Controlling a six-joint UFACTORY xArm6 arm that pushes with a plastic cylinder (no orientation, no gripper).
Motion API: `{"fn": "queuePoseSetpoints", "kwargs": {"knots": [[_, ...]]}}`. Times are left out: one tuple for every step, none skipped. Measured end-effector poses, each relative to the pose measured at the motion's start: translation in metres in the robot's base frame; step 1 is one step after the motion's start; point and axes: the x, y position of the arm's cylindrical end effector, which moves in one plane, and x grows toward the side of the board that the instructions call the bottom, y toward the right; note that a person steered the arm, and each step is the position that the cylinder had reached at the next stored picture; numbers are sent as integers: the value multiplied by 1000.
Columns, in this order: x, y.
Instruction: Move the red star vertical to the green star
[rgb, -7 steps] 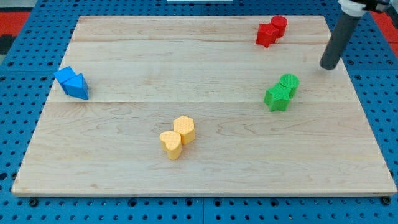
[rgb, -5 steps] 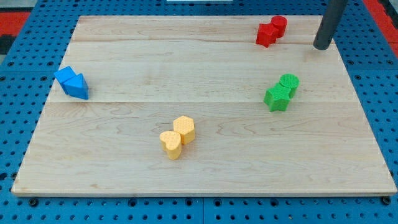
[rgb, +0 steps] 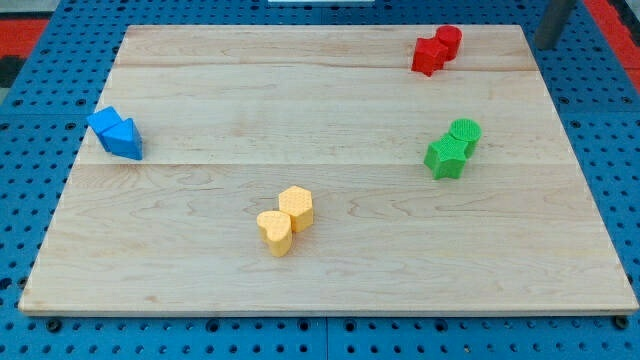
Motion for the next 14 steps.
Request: {"fn": "queuePoseSetpoints", "kwargs": {"knots": [[-21, -36], [-26, -71], [-26, -96], [-25, -104], [-22, -131], [-22, -158], [-22, -170], [-20, -171], [8, -171], [27, -165], [36, -161], [37, -161], [42, -163], [46, -163]]}}
